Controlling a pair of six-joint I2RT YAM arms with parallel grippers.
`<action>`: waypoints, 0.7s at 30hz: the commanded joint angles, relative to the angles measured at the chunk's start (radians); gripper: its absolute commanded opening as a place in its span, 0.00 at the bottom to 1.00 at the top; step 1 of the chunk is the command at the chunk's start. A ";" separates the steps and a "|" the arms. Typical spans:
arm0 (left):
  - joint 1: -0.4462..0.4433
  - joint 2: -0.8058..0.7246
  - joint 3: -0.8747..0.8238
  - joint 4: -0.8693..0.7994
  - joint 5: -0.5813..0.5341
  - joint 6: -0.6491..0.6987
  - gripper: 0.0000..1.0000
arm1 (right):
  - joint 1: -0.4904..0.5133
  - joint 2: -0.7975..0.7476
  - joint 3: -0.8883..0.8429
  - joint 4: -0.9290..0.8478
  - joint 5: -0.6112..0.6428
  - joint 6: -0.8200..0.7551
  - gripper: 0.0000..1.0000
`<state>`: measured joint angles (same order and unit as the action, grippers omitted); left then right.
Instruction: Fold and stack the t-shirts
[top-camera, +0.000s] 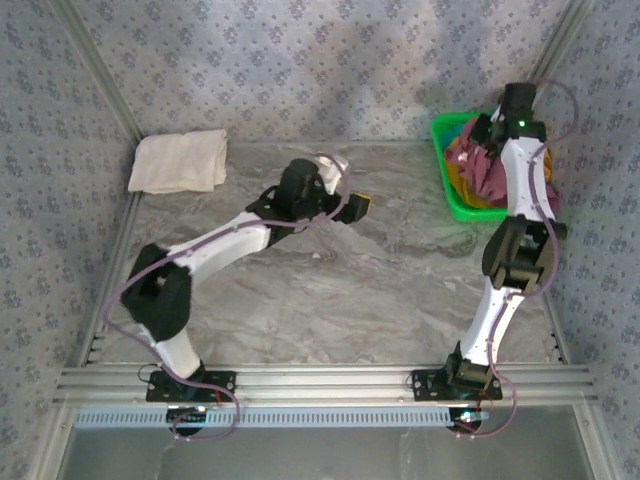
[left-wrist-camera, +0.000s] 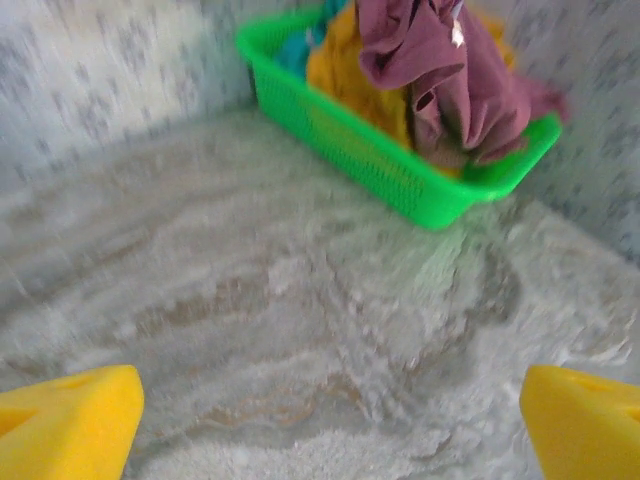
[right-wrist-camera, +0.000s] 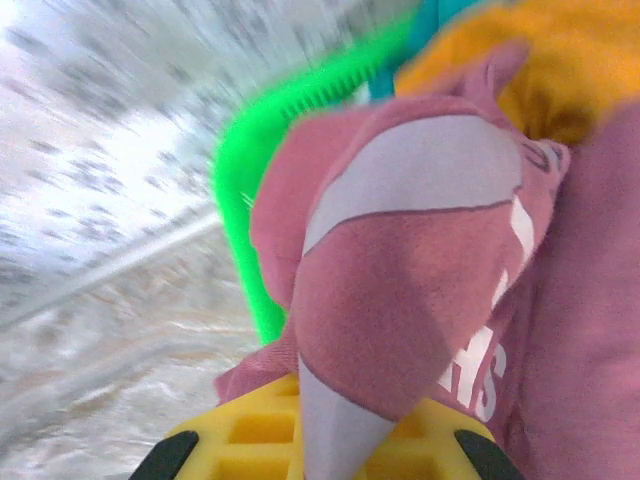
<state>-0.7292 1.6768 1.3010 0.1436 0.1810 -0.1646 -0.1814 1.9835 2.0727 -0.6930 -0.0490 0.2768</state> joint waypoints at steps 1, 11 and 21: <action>0.016 -0.110 -0.080 0.151 -0.031 -0.019 0.98 | 0.047 -0.152 0.052 -0.031 0.084 -0.050 0.00; 0.067 -0.328 -0.295 0.185 -0.073 -0.041 0.98 | 0.355 -0.224 0.409 -0.198 0.230 -0.264 0.00; 0.189 -0.644 -0.555 0.111 -0.170 -0.024 0.99 | 0.706 -0.395 0.034 0.087 0.277 -0.263 0.00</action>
<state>-0.5632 1.0927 0.7830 0.2794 0.0513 -0.1951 0.5129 1.5829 2.1963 -0.7395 0.2127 -0.0048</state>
